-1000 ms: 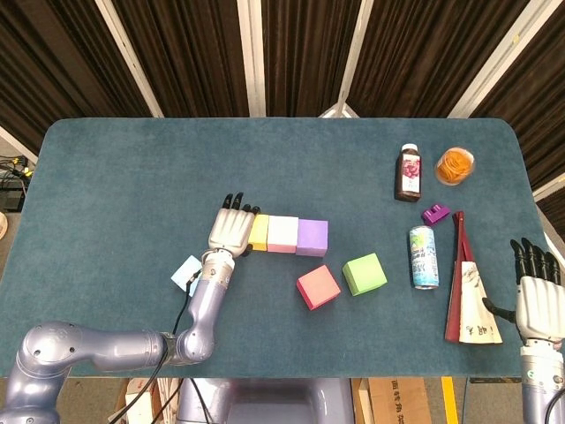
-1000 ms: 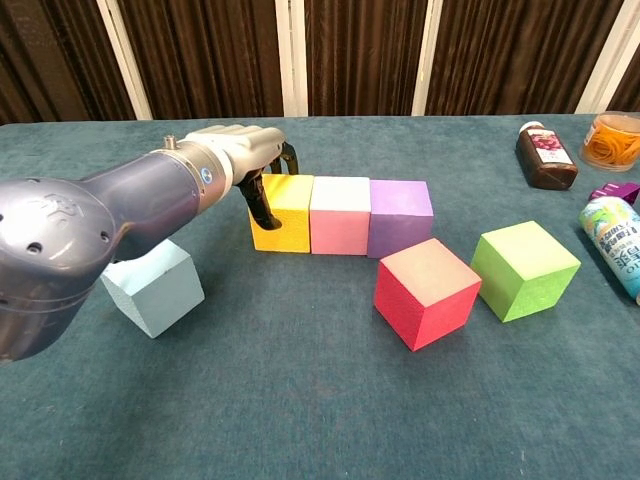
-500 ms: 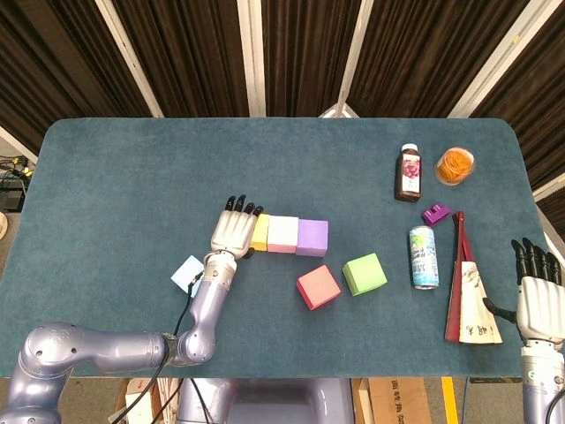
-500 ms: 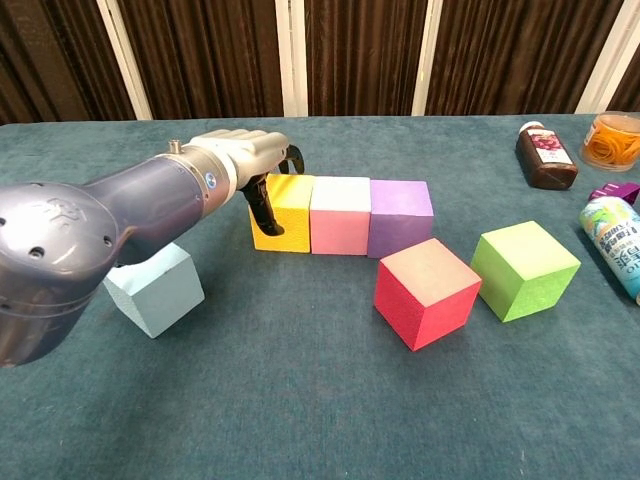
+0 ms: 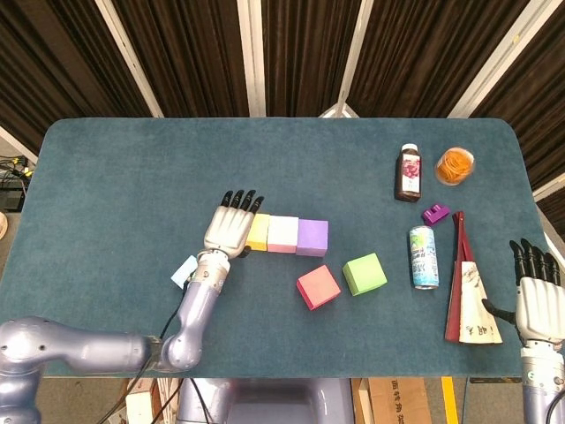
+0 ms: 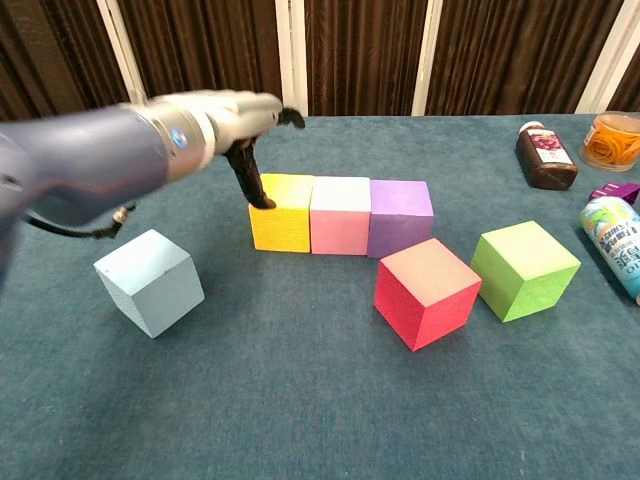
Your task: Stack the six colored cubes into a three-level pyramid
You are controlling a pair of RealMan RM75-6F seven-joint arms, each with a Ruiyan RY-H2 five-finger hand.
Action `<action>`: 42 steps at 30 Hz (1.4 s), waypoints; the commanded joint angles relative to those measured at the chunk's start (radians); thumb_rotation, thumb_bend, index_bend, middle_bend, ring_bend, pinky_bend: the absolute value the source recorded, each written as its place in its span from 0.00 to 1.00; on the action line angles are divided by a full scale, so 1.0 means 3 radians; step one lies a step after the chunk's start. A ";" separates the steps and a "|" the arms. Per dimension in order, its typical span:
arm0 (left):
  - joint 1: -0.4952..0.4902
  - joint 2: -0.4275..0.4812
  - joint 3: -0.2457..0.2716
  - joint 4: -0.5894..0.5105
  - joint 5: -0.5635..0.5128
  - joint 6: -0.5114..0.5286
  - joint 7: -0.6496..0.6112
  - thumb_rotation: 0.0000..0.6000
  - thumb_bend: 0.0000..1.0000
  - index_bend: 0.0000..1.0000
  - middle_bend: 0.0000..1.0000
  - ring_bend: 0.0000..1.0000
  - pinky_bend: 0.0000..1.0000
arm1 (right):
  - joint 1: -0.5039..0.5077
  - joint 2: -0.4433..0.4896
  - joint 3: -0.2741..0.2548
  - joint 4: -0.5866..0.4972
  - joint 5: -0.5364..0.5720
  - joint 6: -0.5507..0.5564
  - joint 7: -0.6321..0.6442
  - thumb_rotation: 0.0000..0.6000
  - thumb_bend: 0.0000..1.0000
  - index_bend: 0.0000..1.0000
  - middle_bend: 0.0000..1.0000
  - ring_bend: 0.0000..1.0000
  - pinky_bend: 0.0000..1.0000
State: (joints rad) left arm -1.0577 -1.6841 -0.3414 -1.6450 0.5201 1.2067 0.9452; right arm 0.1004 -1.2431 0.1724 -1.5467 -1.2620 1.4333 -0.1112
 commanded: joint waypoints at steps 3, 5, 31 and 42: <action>0.0592 0.0795 -0.0036 -0.0902 0.1122 0.0147 -0.1112 1.00 0.30 0.03 0.00 0.00 0.00 | 0.0007 0.0030 -0.0026 -0.0008 -0.0013 -0.0066 0.0059 1.00 0.14 0.02 0.05 0.00 0.00; 0.0773 0.1003 -0.0014 -0.1061 0.1370 0.0181 -0.1433 1.00 0.30 0.04 0.01 0.00 0.00 | 0.0012 0.0065 -0.0049 -0.0031 -0.0040 -0.0121 0.0140 1.00 0.13 0.02 0.05 0.00 0.00; 0.2959 0.2150 0.1099 -0.0171 0.3707 0.1794 -0.3430 1.00 0.30 0.11 0.02 0.00 0.00 | 0.1118 0.0653 -0.0157 -0.0612 -0.0428 -0.1826 0.0401 1.00 0.14 0.04 0.05 0.00 0.00; 0.3155 0.1734 0.1017 0.0422 0.3542 0.1933 -0.3775 1.00 0.31 0.11 0.02 0.00 0.00 | 0.1327 0.0404 -0.0188 -0.0389 -0.0307 -0.1987 0.0213 1.00 0.14 0.06 0.07 0.00 0.00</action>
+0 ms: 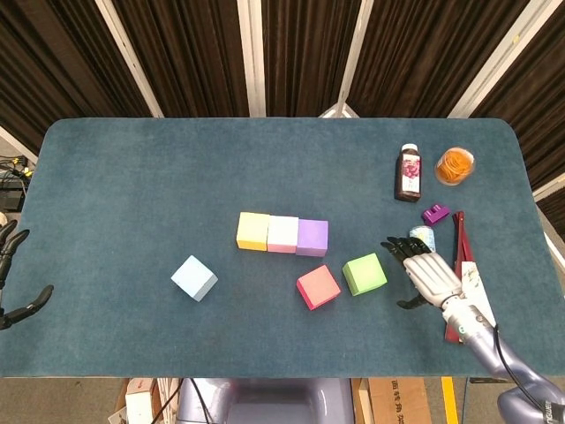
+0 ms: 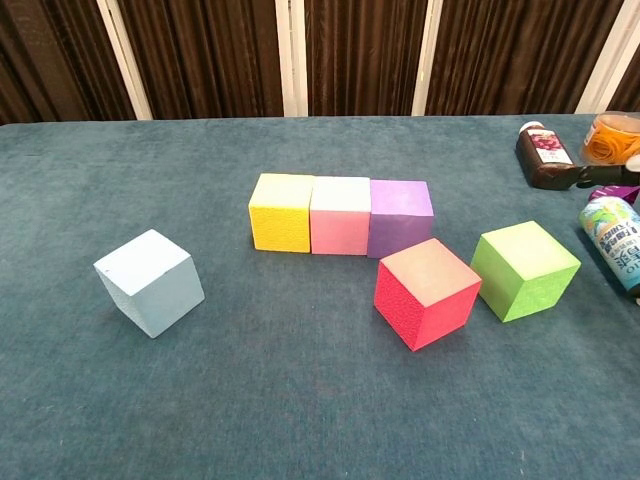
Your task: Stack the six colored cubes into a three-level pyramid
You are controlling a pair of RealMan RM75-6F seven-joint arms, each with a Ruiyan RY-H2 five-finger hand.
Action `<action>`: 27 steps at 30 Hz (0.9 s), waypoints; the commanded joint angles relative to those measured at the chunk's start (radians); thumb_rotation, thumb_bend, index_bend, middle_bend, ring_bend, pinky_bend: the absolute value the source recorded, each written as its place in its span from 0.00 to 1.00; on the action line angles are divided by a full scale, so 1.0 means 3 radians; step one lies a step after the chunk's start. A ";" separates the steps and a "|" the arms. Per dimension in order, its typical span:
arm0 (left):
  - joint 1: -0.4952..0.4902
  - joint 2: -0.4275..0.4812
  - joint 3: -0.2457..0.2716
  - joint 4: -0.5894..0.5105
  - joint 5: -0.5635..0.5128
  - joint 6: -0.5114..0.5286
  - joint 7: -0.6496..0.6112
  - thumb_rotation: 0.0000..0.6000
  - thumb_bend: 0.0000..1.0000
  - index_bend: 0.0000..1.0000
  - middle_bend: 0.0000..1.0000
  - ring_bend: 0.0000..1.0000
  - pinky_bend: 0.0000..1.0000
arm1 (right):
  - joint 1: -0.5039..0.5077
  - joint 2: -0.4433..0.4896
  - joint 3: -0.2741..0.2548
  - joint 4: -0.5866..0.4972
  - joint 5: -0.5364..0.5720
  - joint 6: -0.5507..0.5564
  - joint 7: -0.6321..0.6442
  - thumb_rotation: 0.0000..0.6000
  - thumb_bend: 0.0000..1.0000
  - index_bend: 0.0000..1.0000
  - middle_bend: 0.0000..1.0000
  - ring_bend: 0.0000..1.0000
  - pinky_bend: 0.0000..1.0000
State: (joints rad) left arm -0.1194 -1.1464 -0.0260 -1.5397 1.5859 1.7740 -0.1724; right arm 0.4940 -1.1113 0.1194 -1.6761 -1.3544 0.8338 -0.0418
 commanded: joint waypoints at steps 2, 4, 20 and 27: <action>0.0037 -0.0082 -0.0045 0.0126 0.0020 0.0068 -0.0043 1.00 0.31 0.11 0.03 0.00 0.00 | 0.0024 -0.0084 -0.0010 0.0092 -0.0001 0.0034 0.0013 1.00 0.13 0.10 0.10 0.00 0.00; 0.0055 -0.0091 -0.0045 0.0121 0.0019 0.0060 -0.0036 1.00 0.31 0.11 0.02 0.00 0.00 | 0.0031 -0.0115 -0.0021 0.0126 -0.0035 0.0050 0.0079 1.00 0.14 0.12 0.11 0.01 0.00; 0.0078 -0.0161 -0.0248 0.0022 -0.0288 -0.0132 0.0059 1.00 0.31 0.11 0.00 0.00 0.00 | 0.0211 -0.0256 -0.0050 0.0272 -0.0190 0.0014 0.0275 1.00 0.14 0.18 0.17 0.03 0.00; 0.0080 -0.0184 -0.0286 0.0004 -0.0339 -0.0192 0.0117 1.00 0.31 0.10 0.00 0.00 0.00 | 0.0306 -0.0318 -0.0037 0.0313 -0.0134 -0.0057 0.0211 1.00 0.14 0.19 0.19 0.04 0.00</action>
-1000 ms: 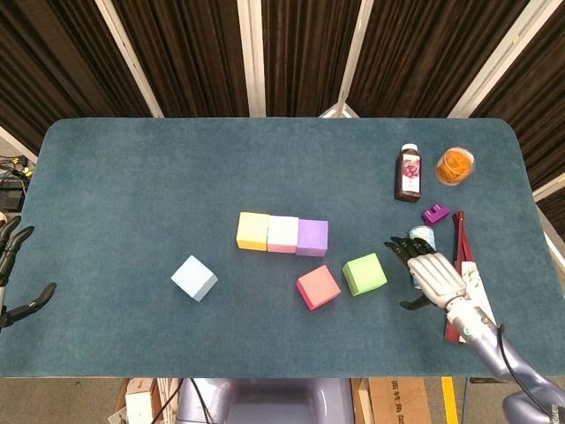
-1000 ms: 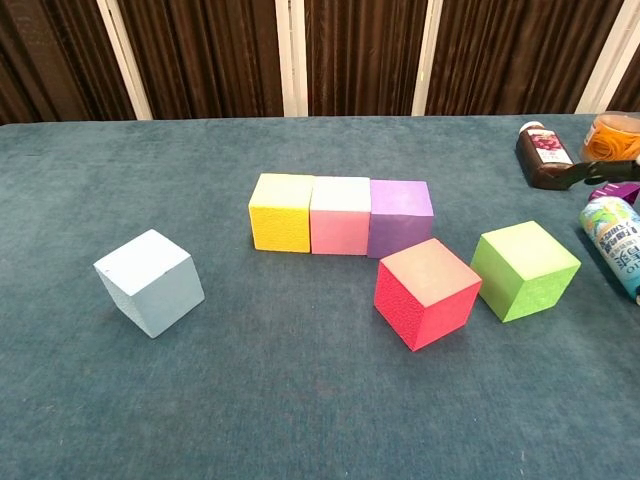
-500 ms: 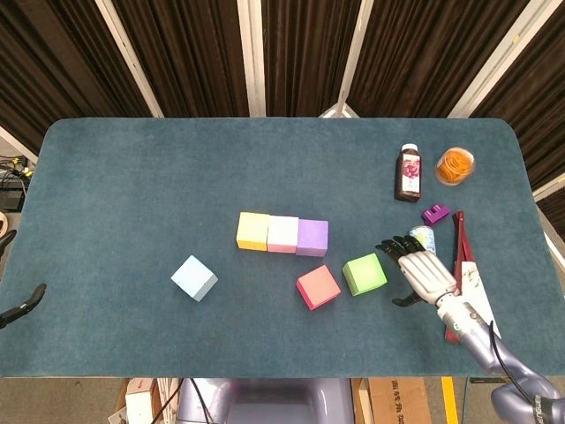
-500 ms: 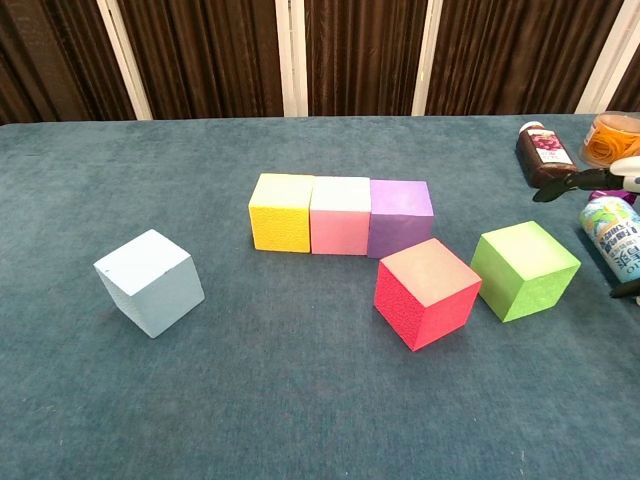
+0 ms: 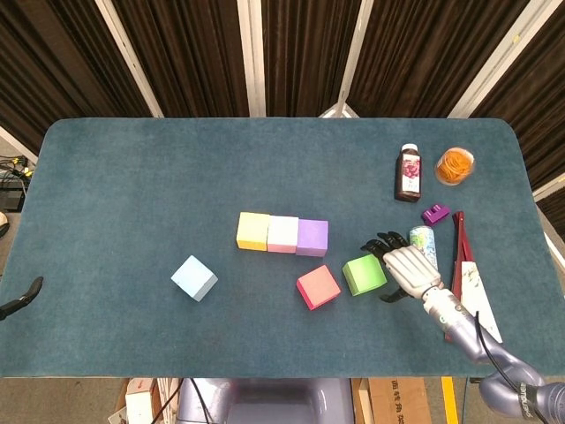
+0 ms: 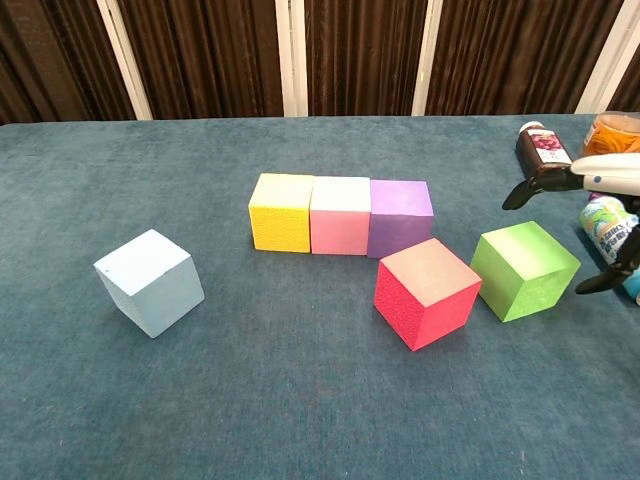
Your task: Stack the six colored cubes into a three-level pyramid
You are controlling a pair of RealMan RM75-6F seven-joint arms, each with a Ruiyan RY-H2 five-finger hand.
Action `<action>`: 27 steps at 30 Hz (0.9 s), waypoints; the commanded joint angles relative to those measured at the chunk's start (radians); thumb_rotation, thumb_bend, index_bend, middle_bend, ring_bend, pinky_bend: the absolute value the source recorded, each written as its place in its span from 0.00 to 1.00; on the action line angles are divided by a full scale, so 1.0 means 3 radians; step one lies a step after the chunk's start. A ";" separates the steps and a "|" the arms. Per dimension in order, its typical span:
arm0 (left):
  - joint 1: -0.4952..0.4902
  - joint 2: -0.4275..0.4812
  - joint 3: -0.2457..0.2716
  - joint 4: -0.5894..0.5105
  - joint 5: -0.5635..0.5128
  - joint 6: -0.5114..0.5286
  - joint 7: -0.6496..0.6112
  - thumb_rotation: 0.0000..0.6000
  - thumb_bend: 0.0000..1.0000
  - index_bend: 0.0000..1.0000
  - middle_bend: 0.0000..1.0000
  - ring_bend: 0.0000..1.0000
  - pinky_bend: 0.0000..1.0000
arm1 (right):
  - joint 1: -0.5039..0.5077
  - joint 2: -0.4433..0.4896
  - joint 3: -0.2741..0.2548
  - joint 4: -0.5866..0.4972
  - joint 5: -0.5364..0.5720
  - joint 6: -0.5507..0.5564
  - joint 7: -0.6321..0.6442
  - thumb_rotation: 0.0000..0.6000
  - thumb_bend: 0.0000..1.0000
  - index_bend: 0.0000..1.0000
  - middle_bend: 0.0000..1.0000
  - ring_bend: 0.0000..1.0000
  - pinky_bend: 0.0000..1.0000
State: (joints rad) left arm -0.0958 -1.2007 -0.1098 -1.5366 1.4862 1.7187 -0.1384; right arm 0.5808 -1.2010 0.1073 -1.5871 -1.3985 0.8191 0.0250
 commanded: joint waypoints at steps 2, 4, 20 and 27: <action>0.0007 -0.0010 -0.0019 -0.0013 -0.0018 -0.0015 0.0019 1.00 0.31 0.10 0.00 0.00 0.00 | 0.0039 -0.0039 0.0005 0.0034 0.0024 -0.0015 -0.0019 1.00 0.13 0.20 0.20 0.05 0.00; 0.0013 -0.0014 -0.0027 -0.0022 -0.0024 -0.0024 0.0029 1.00 0.31 0.10 0.00 0.00 0.00 | 0.0064 -0.0053 0.0010 0.0051 0.0041 -0.0028 -0.0028 1.00 0.14 0.21 0.20 0.05 0.00; 0.0039 -0.0054 -0.0088 -0.0052 -0.0050 -0.0055 0.0088 1.00 0.31 0.10 0.00 0.00 0.00 | 0.0148 -0.0178 0.0023 0.0169 0.0173 0.0009 -0.0163 1.00 0.19 0.31 0.27 0.10 0.00; 0.0049 -0.0069 -0.0115 -0.0052 -0.0052 -0.0054 0.0082 1.00 0.31 0.10 0.00 0.00 0.00 | 0.0166 -0.0200 -0.0003 0.0170 0.0174 0.0001 -0.0127 1.00 0.20 0.31 0.27 0.10 0.00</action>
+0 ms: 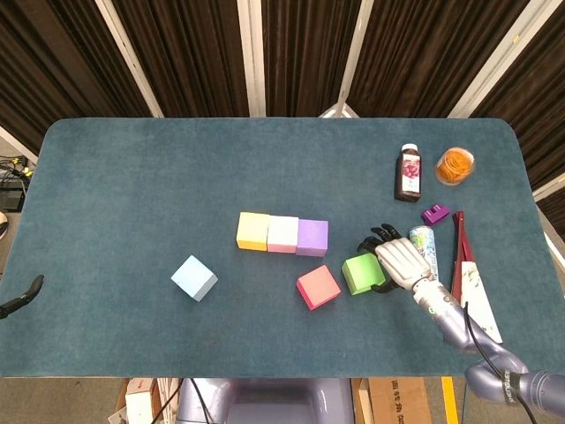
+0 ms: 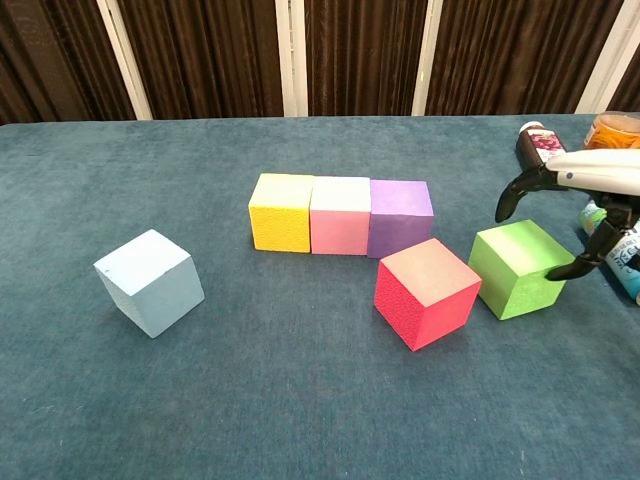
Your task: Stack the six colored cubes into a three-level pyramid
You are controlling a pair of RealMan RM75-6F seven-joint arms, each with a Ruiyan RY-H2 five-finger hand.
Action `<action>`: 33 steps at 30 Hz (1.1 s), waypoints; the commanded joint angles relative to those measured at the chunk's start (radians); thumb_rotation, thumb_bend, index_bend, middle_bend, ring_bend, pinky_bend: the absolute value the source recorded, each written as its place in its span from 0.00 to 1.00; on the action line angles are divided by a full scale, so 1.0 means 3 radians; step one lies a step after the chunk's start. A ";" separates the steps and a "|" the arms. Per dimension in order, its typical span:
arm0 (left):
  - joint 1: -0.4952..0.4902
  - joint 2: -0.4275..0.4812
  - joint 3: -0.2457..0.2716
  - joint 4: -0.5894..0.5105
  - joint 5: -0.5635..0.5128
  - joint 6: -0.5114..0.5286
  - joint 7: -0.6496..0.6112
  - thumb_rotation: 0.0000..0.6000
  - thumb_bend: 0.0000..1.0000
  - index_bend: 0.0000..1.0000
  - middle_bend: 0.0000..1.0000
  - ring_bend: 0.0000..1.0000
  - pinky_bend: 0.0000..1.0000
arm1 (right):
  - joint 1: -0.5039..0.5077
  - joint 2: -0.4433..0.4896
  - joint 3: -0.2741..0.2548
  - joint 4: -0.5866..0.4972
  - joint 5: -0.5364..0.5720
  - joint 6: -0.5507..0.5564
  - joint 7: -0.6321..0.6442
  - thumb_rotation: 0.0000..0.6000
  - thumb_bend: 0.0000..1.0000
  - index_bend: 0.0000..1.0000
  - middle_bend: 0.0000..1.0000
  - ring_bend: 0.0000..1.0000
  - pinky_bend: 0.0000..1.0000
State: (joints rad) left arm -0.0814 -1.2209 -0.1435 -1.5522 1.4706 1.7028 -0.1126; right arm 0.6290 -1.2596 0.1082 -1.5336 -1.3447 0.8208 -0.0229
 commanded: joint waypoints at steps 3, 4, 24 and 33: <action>0.0004 -0.0004 -0.0010 0.0002 -0.0002 -0.0010 -0.0012 1.00 0.31 0.10 0.00 0.00 0.00 | 0.0013 -0.0008 -0.0016 -0.0010 -0.0027 -0.0008 0.0088 1.00 0.20 0.31 0.27 0.10 0.00; 0.0005 -0.0005 -0.0014 0.0004 -0.0005 -0.0013 -0.0010 1.00 0.31 0.10 0.00 0.00 0.00 | 0.0016 -0.0012 -0.0019 -0.0003 -0.0032 -0.0011 0.0109 1.00 0.20 0.31 0.27 0.10 0.00; 0.0011 -0.0004 -0.0047 0.0000 -0.0019 -0.0080 -0.0037 1.00 0.31 0.14 0.00 0.00 0.00 | 0.0037 -0.0022 -0.0056 0.0011 -0.0077 0.0051 0.0190 1.00 0.20 0.36 0.40 0.19 0.00; 0.0014 -0.0021 -0.0083 0.0083 0.0002 -0.0026 0.0057 1.00 0.31 0.15 0.00 0.00 0.00 | -0.0007 0.0202 -0.0016 -0.0236 0.0007 0.0138 0.0159 1.00 0.20 0.36 0.41 0.20 0.00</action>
State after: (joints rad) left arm -0.0771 -1.2245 -0.1663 -1.5340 1.4678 1.6897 -0.1032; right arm 0.6314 -1.2185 0.0983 -1.5852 -1.3531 0.8561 0.0282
